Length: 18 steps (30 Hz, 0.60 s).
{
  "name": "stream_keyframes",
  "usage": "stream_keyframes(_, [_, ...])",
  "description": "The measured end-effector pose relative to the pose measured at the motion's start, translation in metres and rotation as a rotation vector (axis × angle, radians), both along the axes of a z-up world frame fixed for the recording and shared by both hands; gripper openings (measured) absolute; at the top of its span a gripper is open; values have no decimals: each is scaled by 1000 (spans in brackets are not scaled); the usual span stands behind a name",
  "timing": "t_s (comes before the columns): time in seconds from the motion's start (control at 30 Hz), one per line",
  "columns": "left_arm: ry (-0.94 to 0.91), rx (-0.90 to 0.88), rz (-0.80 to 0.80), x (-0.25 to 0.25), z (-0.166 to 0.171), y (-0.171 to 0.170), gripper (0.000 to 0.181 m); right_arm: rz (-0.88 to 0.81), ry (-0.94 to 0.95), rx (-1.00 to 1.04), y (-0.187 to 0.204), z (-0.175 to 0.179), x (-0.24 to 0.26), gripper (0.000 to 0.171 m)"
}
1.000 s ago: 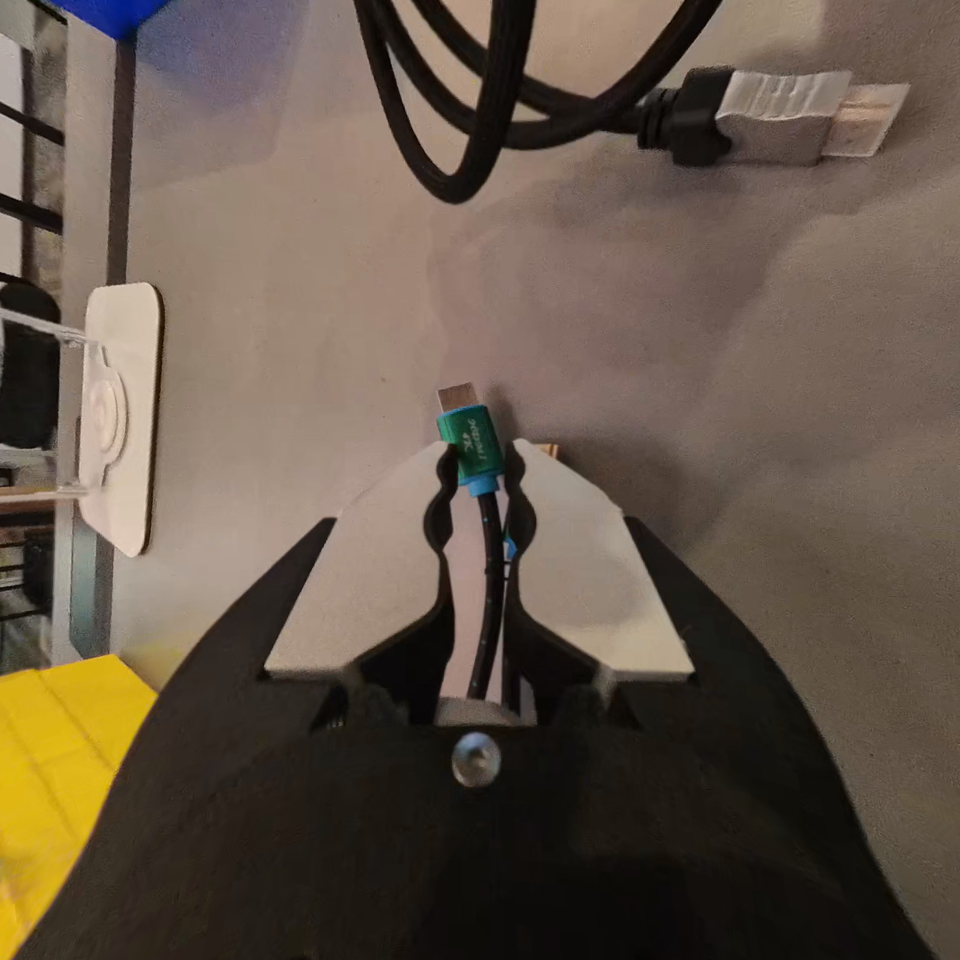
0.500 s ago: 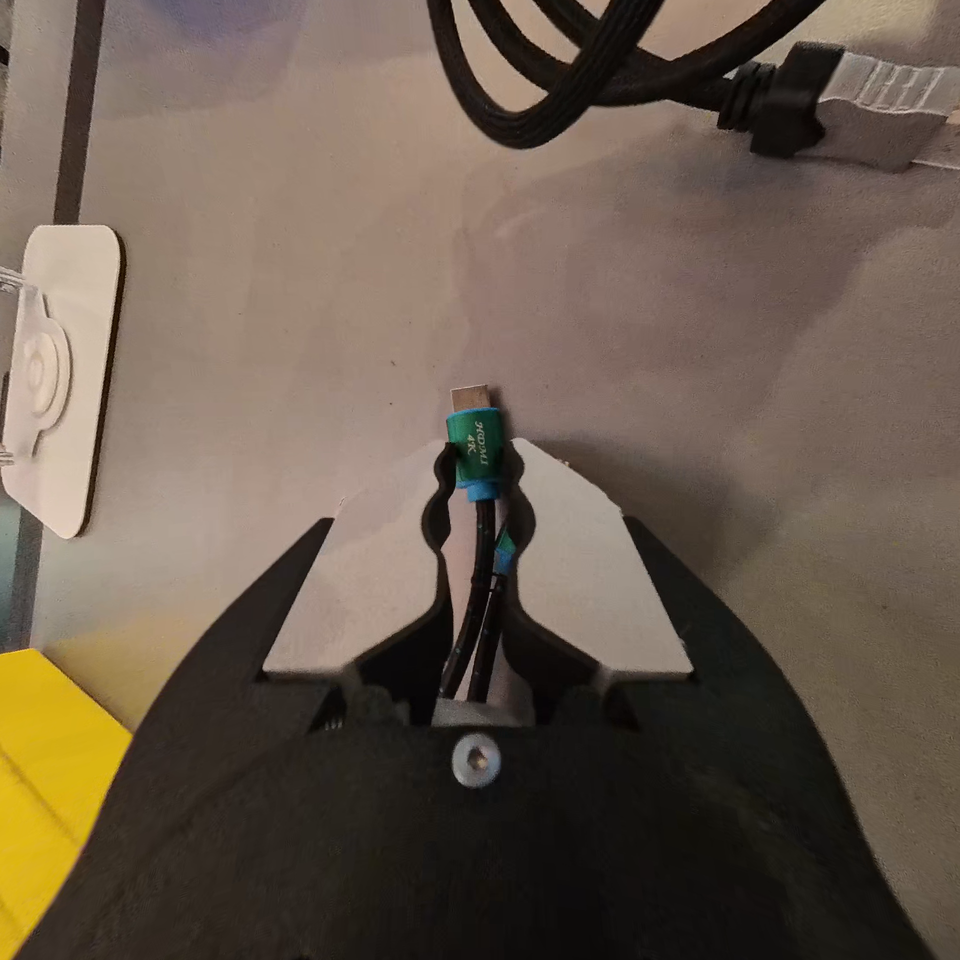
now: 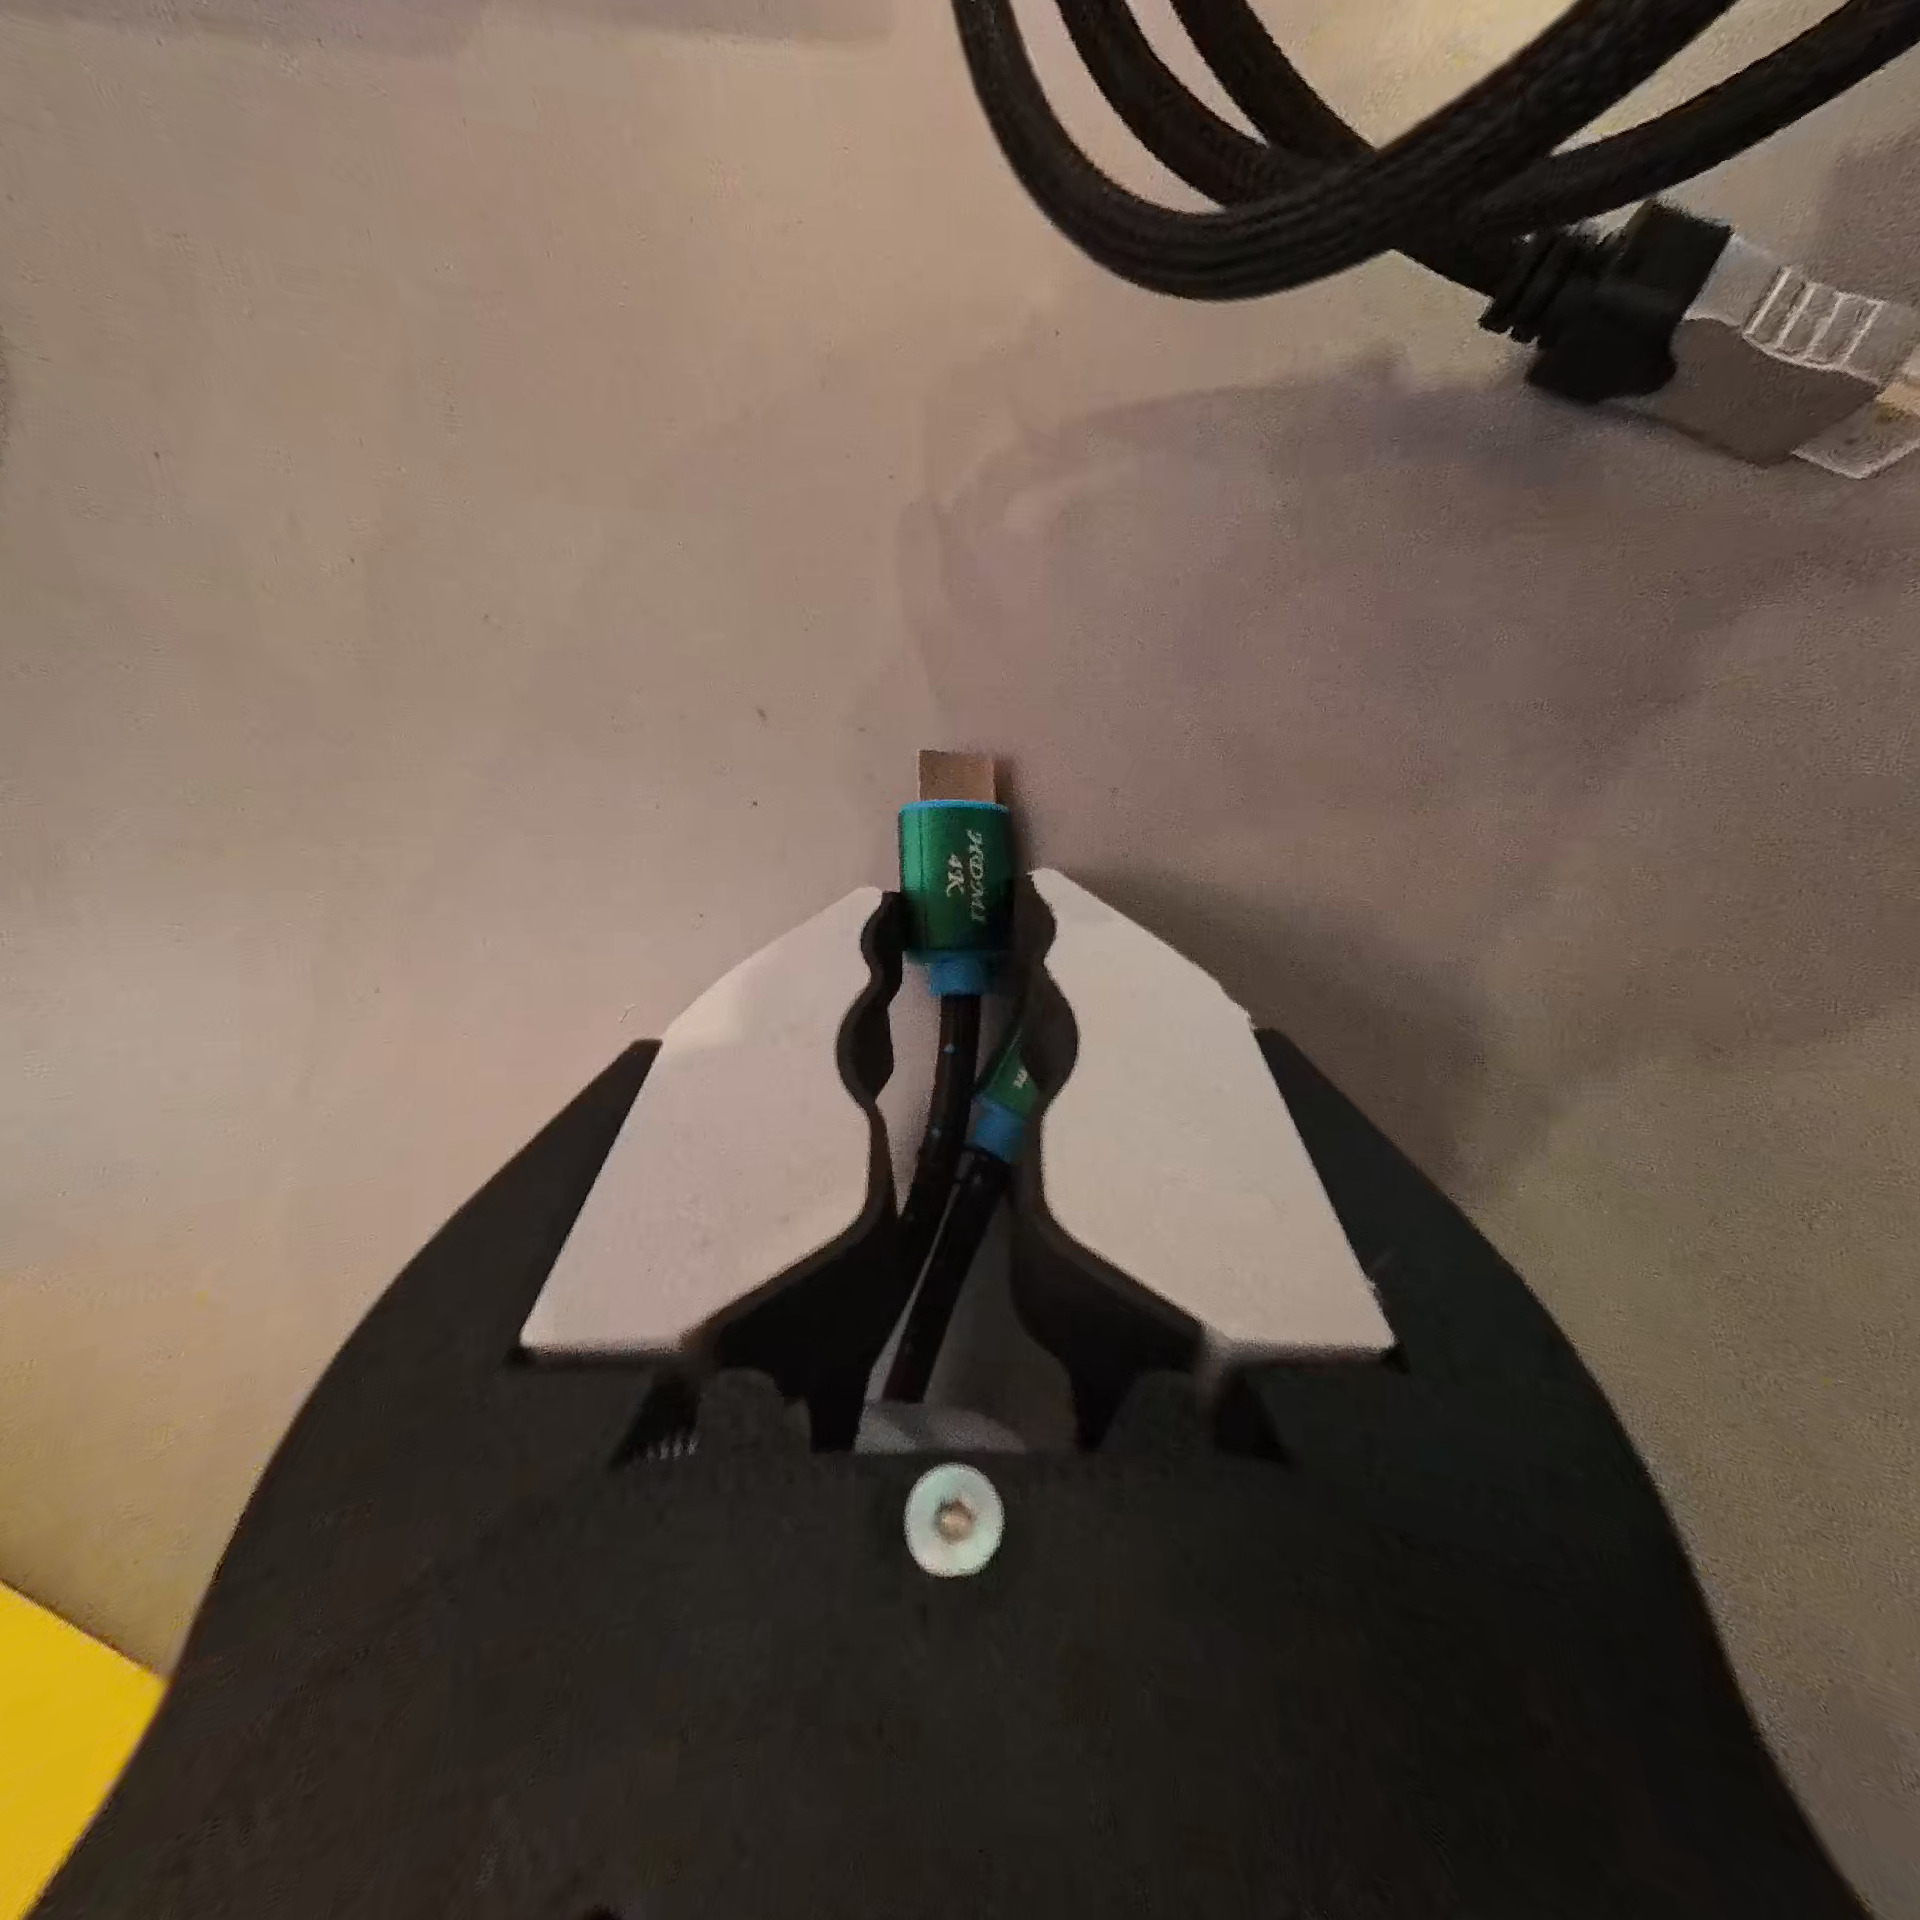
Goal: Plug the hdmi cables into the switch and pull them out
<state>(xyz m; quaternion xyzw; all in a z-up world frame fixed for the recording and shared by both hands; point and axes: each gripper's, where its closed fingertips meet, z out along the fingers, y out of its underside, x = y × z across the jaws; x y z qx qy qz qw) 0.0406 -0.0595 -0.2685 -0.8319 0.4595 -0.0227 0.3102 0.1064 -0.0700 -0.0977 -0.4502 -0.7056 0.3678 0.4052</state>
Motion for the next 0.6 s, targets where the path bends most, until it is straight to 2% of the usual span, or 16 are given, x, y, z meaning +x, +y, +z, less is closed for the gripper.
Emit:
stream_keyframes(0.17, [-28,-12,4,0,0,1,20,3,-4,3,-1,-1,-1,37])
stream_keyframes(0.33, [-105,-135,32,-7,1,-3,20,6,-14,-2,0,-5,0,37])
stream_keyframes(0.6, [-298,-239,21,-16,67,-16,19,16,-115,3,0,-32,-12,37])
